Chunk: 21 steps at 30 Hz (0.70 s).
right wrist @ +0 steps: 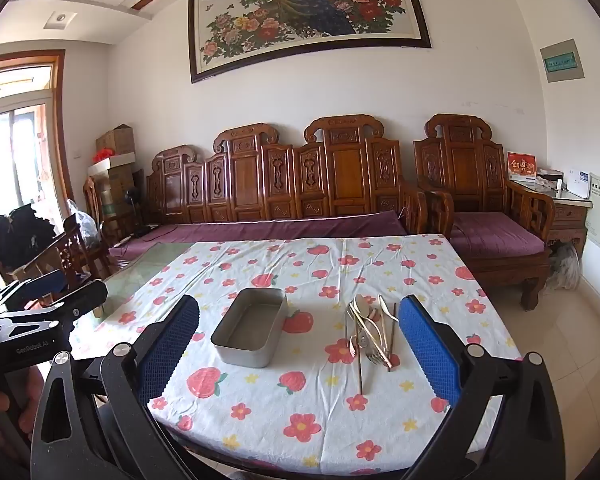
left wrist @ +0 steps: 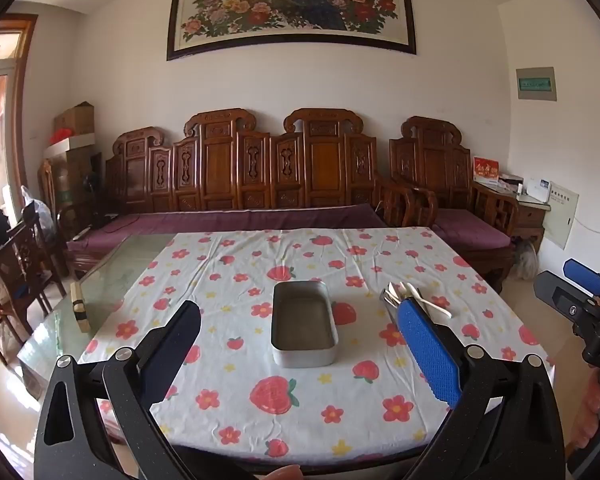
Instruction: Organize utensils
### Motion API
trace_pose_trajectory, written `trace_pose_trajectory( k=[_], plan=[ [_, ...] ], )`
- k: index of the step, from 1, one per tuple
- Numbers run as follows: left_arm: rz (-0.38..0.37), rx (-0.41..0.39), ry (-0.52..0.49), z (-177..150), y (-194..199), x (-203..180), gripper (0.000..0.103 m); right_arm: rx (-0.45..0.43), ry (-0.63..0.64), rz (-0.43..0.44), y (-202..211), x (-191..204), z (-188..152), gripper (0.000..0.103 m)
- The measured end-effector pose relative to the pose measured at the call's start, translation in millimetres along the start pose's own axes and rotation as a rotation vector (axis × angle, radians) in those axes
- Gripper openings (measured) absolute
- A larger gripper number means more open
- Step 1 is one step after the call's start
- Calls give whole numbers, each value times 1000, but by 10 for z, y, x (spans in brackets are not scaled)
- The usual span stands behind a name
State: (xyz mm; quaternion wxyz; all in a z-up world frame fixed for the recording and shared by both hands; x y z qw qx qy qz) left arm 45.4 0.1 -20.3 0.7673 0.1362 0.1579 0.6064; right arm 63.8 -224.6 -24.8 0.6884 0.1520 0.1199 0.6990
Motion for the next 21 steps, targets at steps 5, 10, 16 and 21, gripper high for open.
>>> trace_pose_trajectory(
  k=[5, 10, 16, 21],
  plan=[
    [-1, 0, -2, 3, 21, 7, 95, -1, -3, 0, 3, -1, 1, 100],
    [2, 4, -2, -2, -2, 0, 95, -1, -1, 0, 5, 0, 3, 100],
    [3, 6, -3, -3, -5, 0, 95, -1, -2, 0, 9, -3, 7, 100],
    [4, 5, -5, 1, -3, 1, 95, -2, -1, 1, 11, -3, 9, 100]
  ],
)
Point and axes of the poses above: each gripper's, at about its wrist camera, not at the fingertips, and y roughly against the way its jaws point, x to its left, z to its top, the point moved 5 cm from there along -y, roughly the way its jaws point, and after that the axes turned 13 degrees about -z, right-handed, at the moved point
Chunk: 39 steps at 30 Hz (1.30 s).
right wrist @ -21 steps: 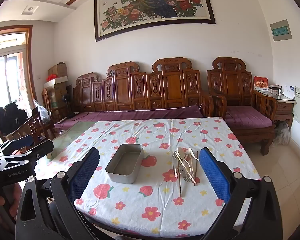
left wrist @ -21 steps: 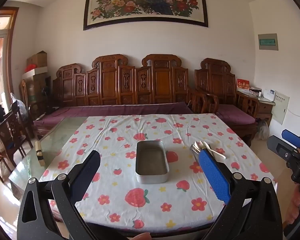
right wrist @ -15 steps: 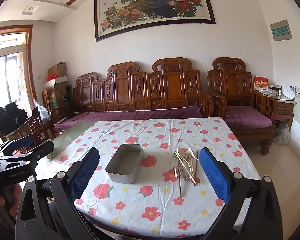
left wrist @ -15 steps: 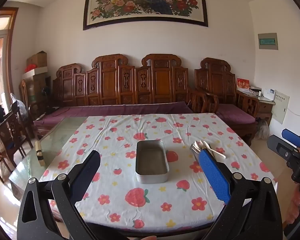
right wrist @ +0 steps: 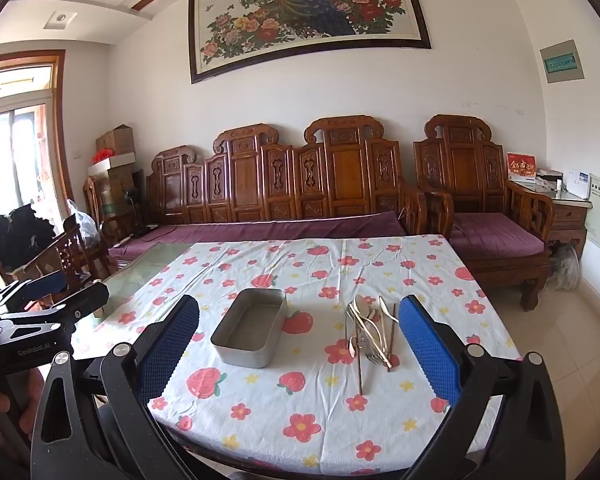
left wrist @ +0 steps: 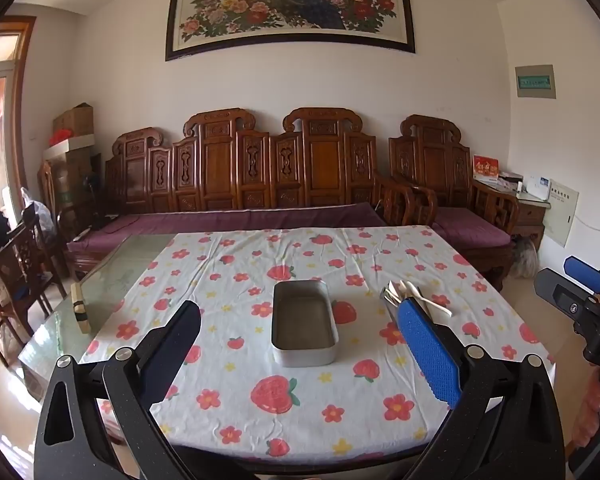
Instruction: Organize utensils
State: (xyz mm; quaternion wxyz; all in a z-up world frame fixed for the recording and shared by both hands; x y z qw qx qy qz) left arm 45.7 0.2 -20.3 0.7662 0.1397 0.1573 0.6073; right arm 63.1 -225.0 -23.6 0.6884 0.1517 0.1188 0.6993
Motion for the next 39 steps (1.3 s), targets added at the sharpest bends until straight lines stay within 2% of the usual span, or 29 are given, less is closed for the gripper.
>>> trace_pose_trajectory(
  k=[39],
  plan=[
    [1, 0, -6, 53, 39, -23, 95, -2, 1, 0, 7, 4, 1, 100]
  ],
)
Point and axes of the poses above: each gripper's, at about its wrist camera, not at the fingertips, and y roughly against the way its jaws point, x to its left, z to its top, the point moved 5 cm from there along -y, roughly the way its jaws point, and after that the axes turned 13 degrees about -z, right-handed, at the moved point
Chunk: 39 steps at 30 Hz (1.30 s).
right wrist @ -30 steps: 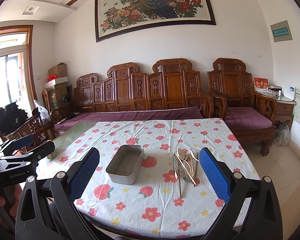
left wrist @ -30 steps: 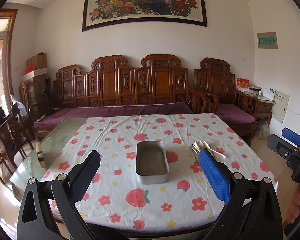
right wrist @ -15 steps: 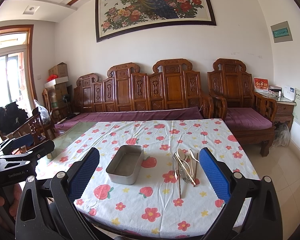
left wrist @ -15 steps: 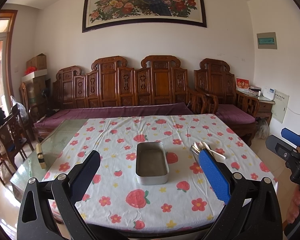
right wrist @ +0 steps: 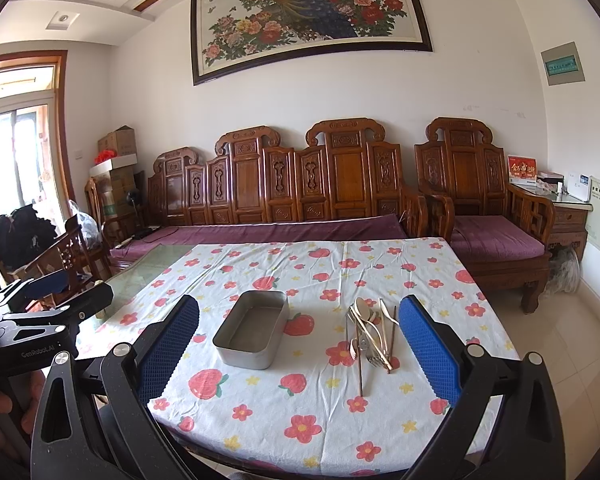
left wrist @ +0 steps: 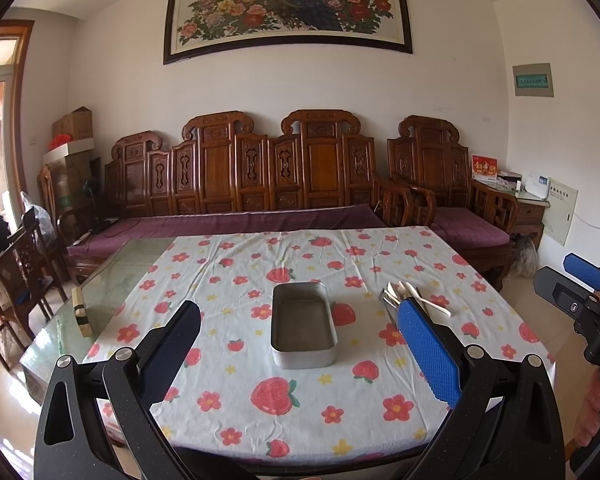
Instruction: Organize utensils
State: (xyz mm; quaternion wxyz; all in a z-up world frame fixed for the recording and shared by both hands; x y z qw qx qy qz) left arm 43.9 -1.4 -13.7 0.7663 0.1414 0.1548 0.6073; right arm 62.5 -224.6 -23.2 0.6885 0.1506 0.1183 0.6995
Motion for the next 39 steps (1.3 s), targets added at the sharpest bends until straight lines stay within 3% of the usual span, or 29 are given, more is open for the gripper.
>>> trace_pose_trajectory(
  k=[24, 27, 33, 39],
  plan=[
    [-1, 4, -3, 0, 11, -2, 95, -3, -1, -1, 3, -2, 0, 100],
    [-1, 12, -6, -125, -33, 4, 95, 1, 0, -3, -13, -14, -6, 100],
    [-3, 49, 8, -207, -212, 70, 95, 10, 3, -5, -87, 10, -38, 100],
    [-13, 141, 8, -357, -561, 110, 95, 50, 12, 0, -347, -74, -163, 100]
  ],
)
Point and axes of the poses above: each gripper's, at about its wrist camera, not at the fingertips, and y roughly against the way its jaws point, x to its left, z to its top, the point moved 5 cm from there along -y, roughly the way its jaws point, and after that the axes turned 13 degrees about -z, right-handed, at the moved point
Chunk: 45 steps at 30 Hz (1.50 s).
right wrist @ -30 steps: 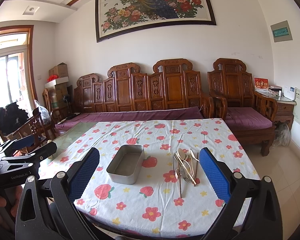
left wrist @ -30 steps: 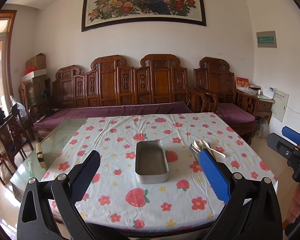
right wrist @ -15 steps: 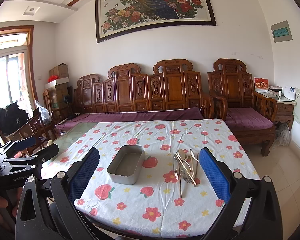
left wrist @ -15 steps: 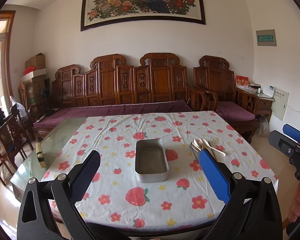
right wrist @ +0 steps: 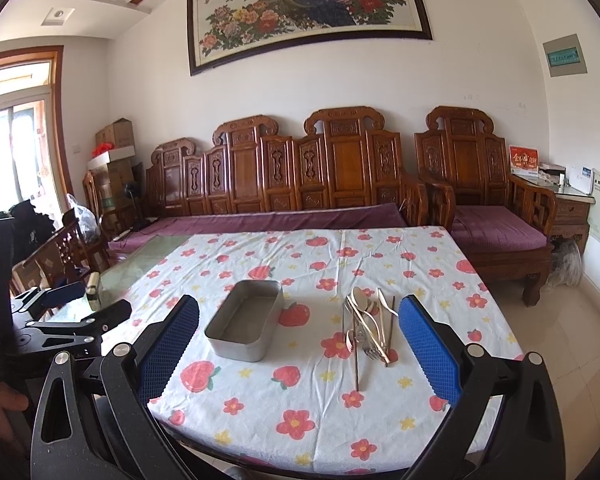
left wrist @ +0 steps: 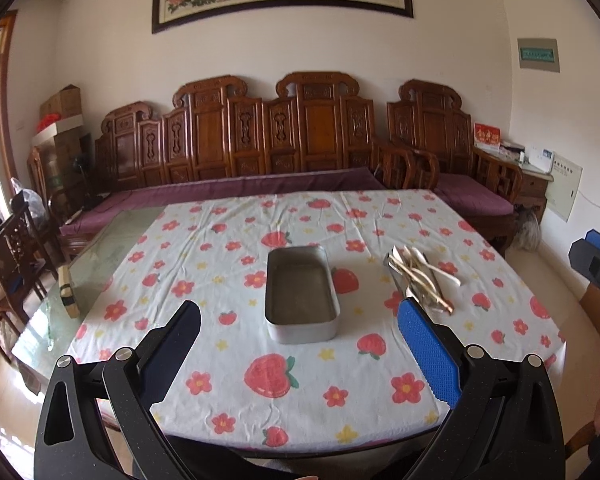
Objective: Organize utensils
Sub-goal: 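Move the right tool to the utensil pile and grasp a white plastic spoon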
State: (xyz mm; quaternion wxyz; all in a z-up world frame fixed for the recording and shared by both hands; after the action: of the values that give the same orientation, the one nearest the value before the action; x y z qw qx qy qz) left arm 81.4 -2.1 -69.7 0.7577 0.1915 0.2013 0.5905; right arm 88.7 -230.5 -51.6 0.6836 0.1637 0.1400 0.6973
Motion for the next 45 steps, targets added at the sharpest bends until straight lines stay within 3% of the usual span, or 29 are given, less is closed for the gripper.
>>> trace_pose_trajectory(
  k=[17, 19, 27, 32, 35, 45],
  plan=[
    [-58, 198, -24, -345, -920, 40, 95, 103, 21, -27, -751, -195, -294, 100],
    [-51, 205, -42, -338, -1004, 38, 95, 137, 23, -5, -850, -205, -348, 92],
    [-104, 240, -87, -252, -1335, -42, 95, 240, 78, 9, -1338, -347, -525, 79],
    [-146, 253, -79, -240, -1579, -109, 95, 323, 161, 9, -1865, -440, -690, 55],
    [-184, 256, -67, -269, -1719, -164, 95, 372, 183, 16, -2195, -507, -818, 47],
    [-246, 334, -81, -381, -2144, -371, 95, 466, 203, -50, -3172, -994, -972, 44]
  ],
)
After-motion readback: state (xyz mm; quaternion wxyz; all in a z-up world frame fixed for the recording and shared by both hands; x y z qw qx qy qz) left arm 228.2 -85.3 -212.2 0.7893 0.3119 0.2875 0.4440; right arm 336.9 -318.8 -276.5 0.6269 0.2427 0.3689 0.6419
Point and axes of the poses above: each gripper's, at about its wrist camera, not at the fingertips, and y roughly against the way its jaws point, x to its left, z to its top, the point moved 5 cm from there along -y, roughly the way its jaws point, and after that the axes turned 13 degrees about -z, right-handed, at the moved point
